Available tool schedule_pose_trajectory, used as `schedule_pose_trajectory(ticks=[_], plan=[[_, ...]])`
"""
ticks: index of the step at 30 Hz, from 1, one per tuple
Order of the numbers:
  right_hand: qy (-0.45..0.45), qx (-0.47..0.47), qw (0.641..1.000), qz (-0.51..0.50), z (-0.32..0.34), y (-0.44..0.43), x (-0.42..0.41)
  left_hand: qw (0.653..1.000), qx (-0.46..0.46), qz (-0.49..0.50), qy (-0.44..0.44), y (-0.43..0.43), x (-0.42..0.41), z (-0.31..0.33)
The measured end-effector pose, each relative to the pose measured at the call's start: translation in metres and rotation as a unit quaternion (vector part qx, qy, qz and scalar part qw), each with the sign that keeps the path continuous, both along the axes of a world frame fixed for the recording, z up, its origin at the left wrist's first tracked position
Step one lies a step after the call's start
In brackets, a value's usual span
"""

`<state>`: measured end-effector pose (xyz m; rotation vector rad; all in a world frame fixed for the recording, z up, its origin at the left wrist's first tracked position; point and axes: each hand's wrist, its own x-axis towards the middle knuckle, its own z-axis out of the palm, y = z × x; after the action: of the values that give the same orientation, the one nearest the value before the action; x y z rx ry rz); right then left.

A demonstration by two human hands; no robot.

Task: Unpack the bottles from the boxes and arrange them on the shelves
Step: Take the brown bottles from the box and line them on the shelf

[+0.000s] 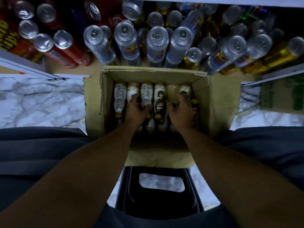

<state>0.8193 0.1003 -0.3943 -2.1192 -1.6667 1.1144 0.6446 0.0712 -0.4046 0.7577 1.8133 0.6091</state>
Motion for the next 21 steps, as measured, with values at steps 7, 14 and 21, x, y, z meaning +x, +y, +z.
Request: schedule_pose_trajectory(ticks=[7, 14, 21], plan=[[0.065, -0.079, 0.995, 0.012, -0.012, -0.002, -0.014, 0.995, -0.02, 0.078, -0.061, 0.0, -0.004, -0.015], [0.106, -0.131, 0.985, -0.033, -0.019, 0.0, -0.024, 0.992, -0.021, 0.103, -0.076, -0.002, -0.003, -0.02], [0.109, -0.128, 0.983, -0.067, -0.026, 0.0, -0.035, 0.993, -0.011, 0.105, -0.051, -0.005, -0.004, -0.018]])
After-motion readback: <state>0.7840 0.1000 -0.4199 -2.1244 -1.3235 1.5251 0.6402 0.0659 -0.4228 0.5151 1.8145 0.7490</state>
